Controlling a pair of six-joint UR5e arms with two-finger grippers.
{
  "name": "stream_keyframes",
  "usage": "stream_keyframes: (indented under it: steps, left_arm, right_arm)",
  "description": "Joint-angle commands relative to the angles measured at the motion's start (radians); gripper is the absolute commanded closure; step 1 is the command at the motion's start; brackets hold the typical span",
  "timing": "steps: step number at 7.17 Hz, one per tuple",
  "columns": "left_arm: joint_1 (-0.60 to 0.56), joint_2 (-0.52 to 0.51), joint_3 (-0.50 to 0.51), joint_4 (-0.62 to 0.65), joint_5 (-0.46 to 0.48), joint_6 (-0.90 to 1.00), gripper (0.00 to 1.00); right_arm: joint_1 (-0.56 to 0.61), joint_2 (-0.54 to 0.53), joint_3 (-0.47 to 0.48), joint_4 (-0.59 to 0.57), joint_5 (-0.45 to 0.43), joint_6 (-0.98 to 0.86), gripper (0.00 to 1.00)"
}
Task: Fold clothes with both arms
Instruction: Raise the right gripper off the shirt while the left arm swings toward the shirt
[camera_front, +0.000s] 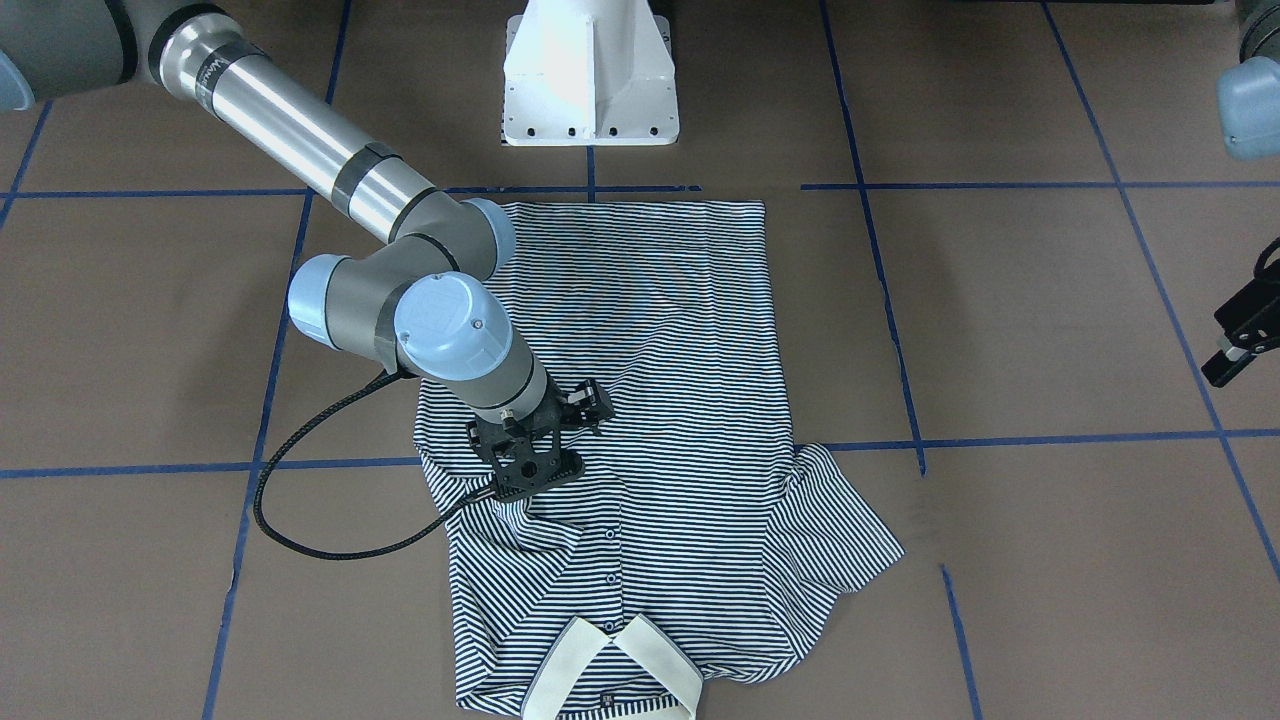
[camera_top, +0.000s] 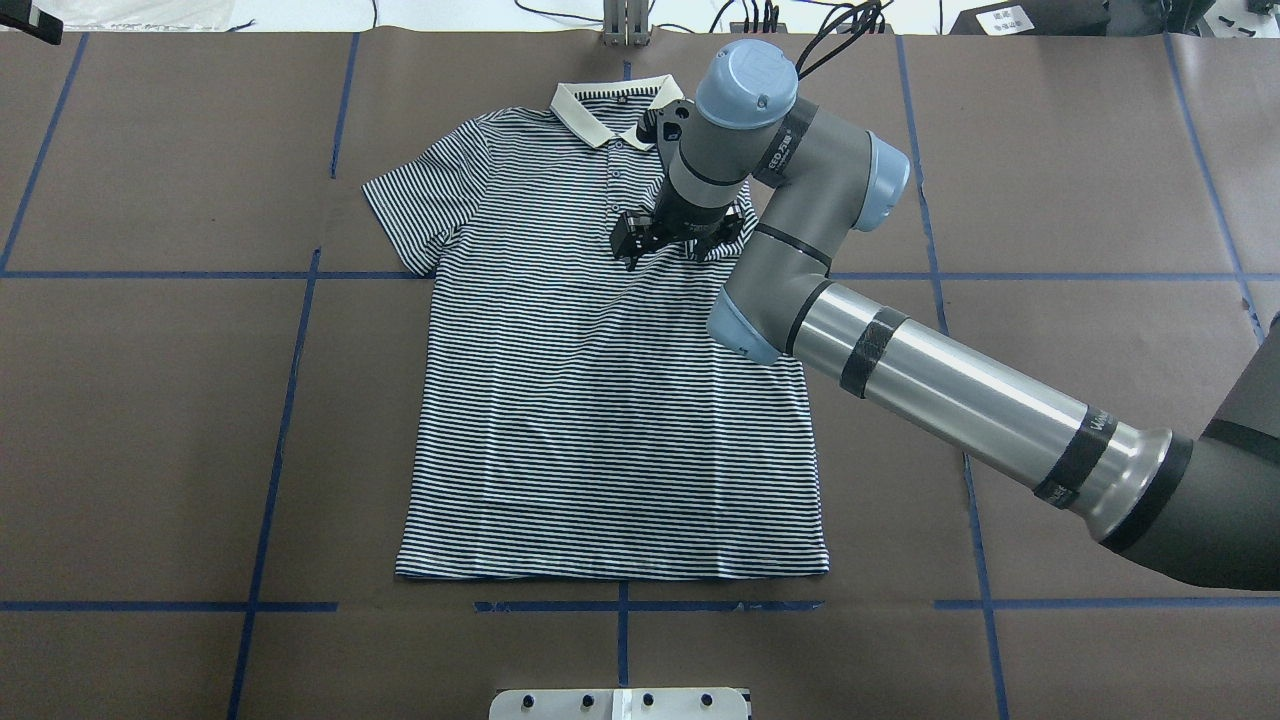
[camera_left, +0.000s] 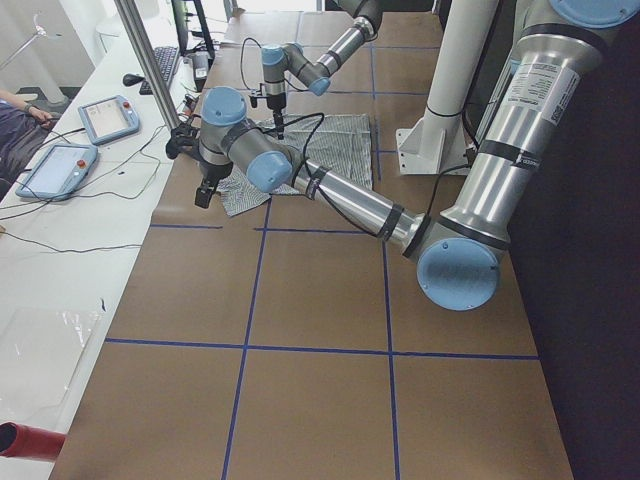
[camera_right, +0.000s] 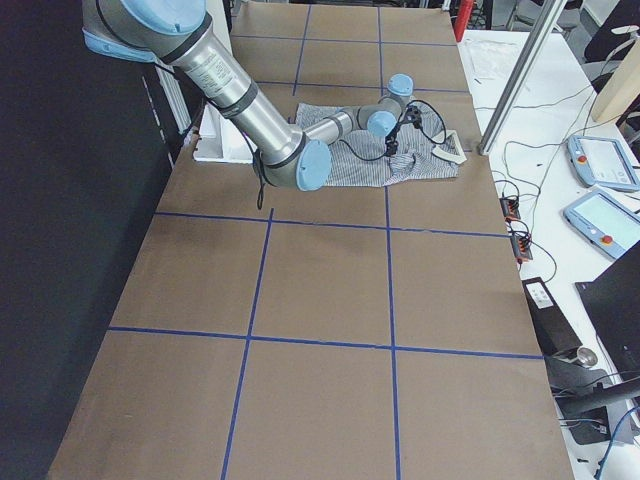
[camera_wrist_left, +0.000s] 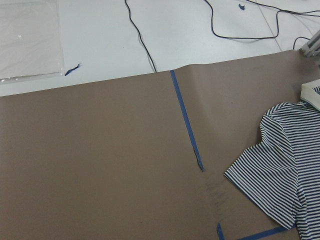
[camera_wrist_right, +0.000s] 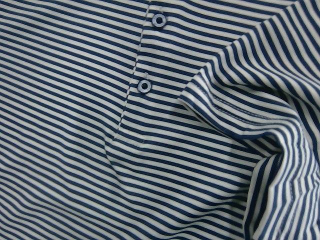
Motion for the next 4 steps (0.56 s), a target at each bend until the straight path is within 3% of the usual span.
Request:
stream_keyframes:
  steps: [1,2,3,4]
  left_arm:
    - [0.066,-0.035,0.014,0.001,0.01,-0.094,0.0]
    - [0.15,-0.061,0.041,-0.004,0.086,-0.192,0.0]
    - [0.208,-0.11,0.116,-0.052,0.167,-0.285,0.0]
    - [0.285,-0.115,0.176,-0.194,0.23,-0.422,0.0]
  right_arm:
    - [0.024,-0.01,0.19,-0.26,0.001,0.0,0.0]
    - [0.072,-0.009,0.294,-0.464,0.001,-0.011,0.0]
    - [0.119,-0.03,0.397,-0.595,0.009,-0.021,0.0]
    - [0.14,-0.088,0.505,-0.651,0.007,-0.069,0.0]
